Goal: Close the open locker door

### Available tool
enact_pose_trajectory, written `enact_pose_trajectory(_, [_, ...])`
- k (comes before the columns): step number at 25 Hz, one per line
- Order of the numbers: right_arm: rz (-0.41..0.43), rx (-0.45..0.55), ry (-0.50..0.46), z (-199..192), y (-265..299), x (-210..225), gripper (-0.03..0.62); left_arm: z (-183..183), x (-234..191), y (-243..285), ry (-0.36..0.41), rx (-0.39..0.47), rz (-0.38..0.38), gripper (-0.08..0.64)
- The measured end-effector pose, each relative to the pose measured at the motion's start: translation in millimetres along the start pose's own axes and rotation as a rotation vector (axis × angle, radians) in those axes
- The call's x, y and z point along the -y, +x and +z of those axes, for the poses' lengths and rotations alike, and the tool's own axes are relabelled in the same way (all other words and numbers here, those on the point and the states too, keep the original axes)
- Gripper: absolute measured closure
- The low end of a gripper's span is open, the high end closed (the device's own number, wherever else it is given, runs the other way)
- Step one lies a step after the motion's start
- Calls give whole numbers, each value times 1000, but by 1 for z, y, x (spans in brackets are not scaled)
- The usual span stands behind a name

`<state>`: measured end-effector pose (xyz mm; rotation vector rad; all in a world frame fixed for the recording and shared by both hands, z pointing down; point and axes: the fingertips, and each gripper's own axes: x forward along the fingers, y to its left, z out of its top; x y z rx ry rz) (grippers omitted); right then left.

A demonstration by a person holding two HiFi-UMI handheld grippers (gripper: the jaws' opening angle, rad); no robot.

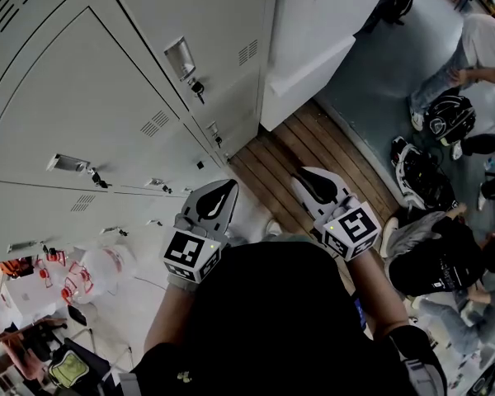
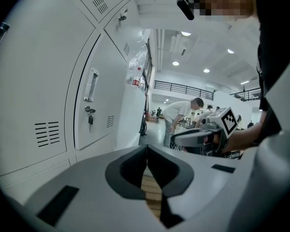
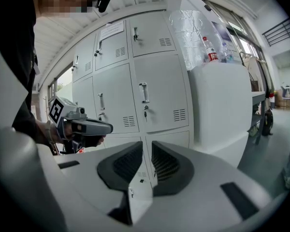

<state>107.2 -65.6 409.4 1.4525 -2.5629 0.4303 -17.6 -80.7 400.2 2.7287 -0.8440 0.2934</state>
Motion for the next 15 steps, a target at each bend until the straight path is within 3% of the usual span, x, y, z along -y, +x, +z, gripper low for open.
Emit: enact_pose_trajectory(15, [-5, 6, 0, 2, 5, -5, 517, -2, -7, -6, -3, 2, 1, 538])
